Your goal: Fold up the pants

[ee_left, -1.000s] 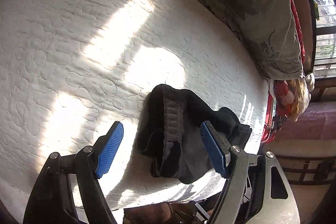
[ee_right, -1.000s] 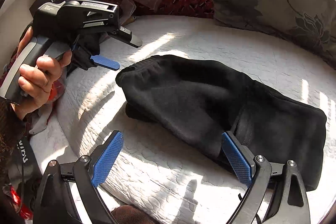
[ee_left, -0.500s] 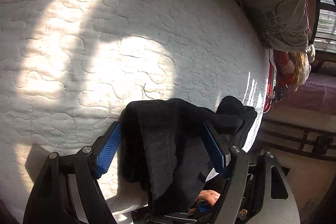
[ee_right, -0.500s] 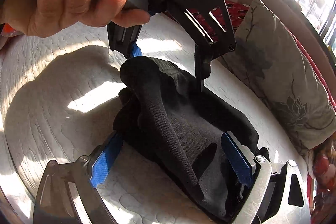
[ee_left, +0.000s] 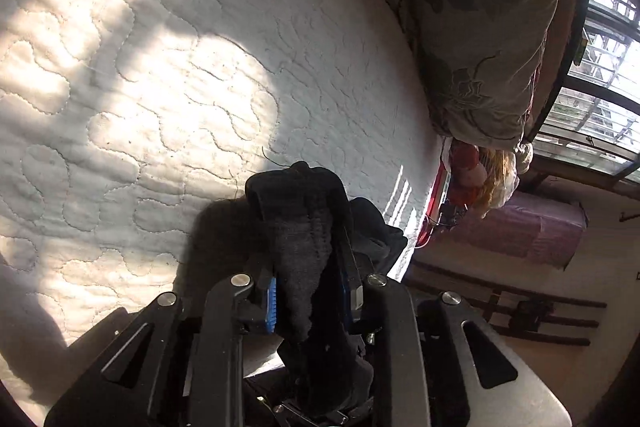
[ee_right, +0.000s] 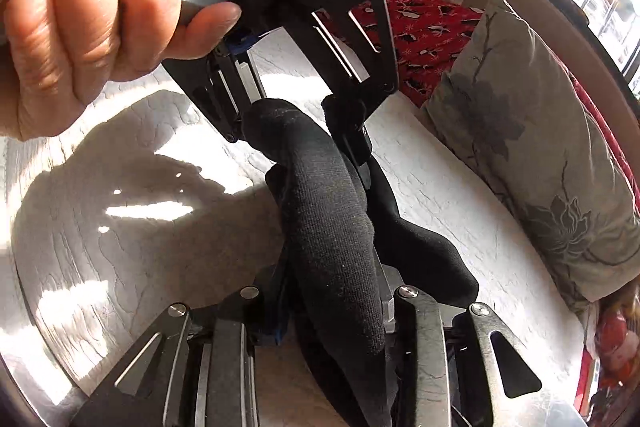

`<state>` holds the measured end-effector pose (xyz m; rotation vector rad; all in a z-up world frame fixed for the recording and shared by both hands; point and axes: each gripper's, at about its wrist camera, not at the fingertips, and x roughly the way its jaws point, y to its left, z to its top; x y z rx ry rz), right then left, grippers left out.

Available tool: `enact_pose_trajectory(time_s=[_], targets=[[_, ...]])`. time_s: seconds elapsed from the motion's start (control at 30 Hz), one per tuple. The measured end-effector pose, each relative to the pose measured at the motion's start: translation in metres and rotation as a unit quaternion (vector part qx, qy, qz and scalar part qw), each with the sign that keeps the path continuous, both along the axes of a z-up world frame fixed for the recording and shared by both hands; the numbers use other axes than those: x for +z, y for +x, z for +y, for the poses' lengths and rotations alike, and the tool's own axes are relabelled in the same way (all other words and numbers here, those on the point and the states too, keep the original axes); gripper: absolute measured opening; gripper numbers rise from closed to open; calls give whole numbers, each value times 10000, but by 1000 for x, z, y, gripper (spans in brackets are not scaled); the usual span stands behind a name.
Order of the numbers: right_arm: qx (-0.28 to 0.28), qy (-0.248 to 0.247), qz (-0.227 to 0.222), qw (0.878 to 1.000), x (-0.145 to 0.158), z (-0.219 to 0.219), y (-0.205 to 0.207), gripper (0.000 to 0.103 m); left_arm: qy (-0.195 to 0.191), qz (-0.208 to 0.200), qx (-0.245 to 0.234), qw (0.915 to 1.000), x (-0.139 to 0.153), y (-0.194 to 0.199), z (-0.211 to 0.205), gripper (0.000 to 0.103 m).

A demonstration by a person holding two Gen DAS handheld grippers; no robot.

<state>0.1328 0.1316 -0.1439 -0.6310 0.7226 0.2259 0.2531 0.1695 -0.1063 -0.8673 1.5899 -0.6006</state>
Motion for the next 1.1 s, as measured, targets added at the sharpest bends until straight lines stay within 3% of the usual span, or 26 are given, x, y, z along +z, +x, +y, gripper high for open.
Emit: enact_pose_trajectory(time_s=[0.17,0.27,0.4,0.5,0.63,0.7,0.77,0.83,0.9,0.93,0.97,1.0,1.1], targets=[[-495,1382,280,9888,35,-56,-2,29,-81,-391,-81,9992,47,-16,-46,19],[-847,2142,367,9724,57,-98,-8,32,-39,-600,-279,9978,71,-23,-91,19],[-1329,2926,427,9460,71,-167,-25,36,224,-697,-758,9944,78,-34,-166,19],[-1910,3575,670,9117,59,-231,-40,50,562,-601,-1163,9898,61,-46,-228,20],[-2661,4501,1223,8436,15,-305,-59,55,1099,-353,-1577,9807,33,-63,-289,23],[-2652,5022,1347,8120,4,-327,-66,54,1347,-367,-1665,9761,30,-71,-305,24],[-2530,5130,1471,8070,5,-334,-67,56,1430,-534,-1602,9752,45,-74,-308,26],[-2412,5323,1614,7952,9,-342,-67,65,939,-577,-1359,9846,67,-76,-293,26],[-2522,5401,1620,7864,15,-355,-75,84,565,-866,-998,9896,100,-76,-268,30],[-2620,5406,1570,7839,18,-362,-80,89,542,-1078,-832,9892,114,-77,-253,43],[-2706,5444,1478,7801,22,-371,-87,90,586,-1255,-617,9884,125,-81,-235,63],[-2772,5494,1377,7761,26,-382,-92,90,689,-1391,-358,9872,131,-87,-215,71],[-2910,5527,1081,7734,45,-409,-99,96,899,-1486,217,9846,124,-110,-168,75]])
